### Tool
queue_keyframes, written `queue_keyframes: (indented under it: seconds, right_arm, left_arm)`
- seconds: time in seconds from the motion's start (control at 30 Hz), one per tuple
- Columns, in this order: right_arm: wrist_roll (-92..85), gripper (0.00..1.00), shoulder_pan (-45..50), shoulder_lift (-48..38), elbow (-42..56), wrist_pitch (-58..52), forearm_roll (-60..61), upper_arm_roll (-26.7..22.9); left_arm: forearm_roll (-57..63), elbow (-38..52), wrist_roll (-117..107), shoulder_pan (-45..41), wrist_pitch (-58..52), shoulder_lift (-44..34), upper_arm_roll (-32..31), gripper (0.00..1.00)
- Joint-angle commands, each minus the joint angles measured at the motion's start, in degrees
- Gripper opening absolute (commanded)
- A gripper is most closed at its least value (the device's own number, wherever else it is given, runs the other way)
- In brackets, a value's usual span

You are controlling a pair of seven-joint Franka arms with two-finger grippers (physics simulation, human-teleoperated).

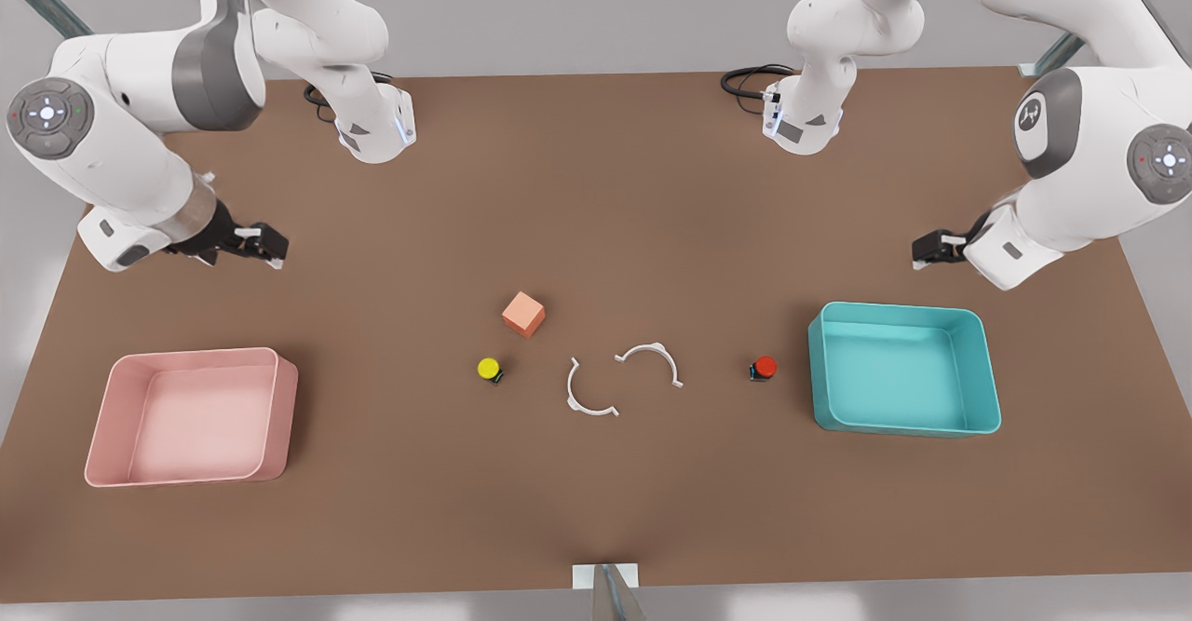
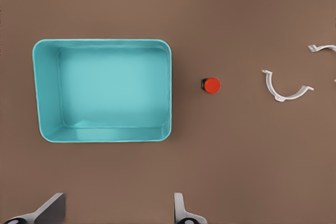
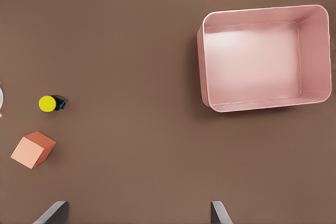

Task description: Place the red button in the blue storage box with the left arm, and place the yellow button in the pink storage box with the right arm

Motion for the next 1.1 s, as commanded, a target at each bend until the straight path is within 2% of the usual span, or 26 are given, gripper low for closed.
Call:
queue_keyframes:
  seconds: [0.0,0.03,0.1,0.13,0.2,0.33,0.4,0.5,0.53,0.83,1.07]
  right_arm:
    - [6.34,1.0,1.22,0.03,0.03,4.79,-0.19,0.04]
    - [6.17,1.0,1.13,0.03,0.03,4.79,-0.1,-0.14]
    - [6.78,1.0,1.75,0.11,-0.06,4.79,0.34,0.04]
    - [7.04,1.0,3.94,3.62,0.38,7.15,0.25,0.21]
    - [7.39,1.0,8.95,10.13,0.38,17.35,-0.1,0.21]
    - [7.48,1.0,13.35,23.05,-1.46,31.85,-2.12,0.3]
    - [7.57,1.0,13.7,26.04,-3.05,35.81,-2.21,0.3]
    - [11.88,1.0,15.81,28.59,-6.38,43.8,-2.21,1.0]
    - [12.84,1.0,16.07,28.94,-8.93,48.12,-2.21,1.0]
    - [17.41,1.0,19.94,34.65,-8.41,56.55,-2.3,0.92]
    - [17.59,1.0,21.08,35.8,-12.36,56.12,-2.39,0.83]
  left_arm:
    - [0.03,0.03,1.8,-0.17,3.17,-0.06,0.0,1.0]
    - [-0.32,-0.06,1.28,-0.69,3.26,0.38,-0.27,1.0]
    - [-0.24,-0.5,-10.39,-9.04,6.68,6.26,-0.27,1.0]
    - [-0.24,-2.43,-13.14,-11.24,13.27,8.99,-0.27,1.0]
    - [-0.41,-10.87,-13.05,-13.26,28.91,9.52,-0.35,1.0]
    - [-0.15,-21.15,-12.52,-15.63,45.62,9.61,-0.27,1.0]
    - [-0.06,-26.34,-12.61,-16.86,53.53,9.78,-0.27,1.0]
    - [-0.06,-26.78,-13.75,-17.74,61.97,15.93,-0.18,1.0]
    - [-0.06,-26.78,-13.75,-17.57,63.73,17.51,-0.09,1.0]
    - [-0.06,-27.49,-13.49,-17.13,65.75,21.03,1.76,1.0]
    - [-0.06,-29.15,-13.58,-17.3,65.66,23.58,1.84,1.0]
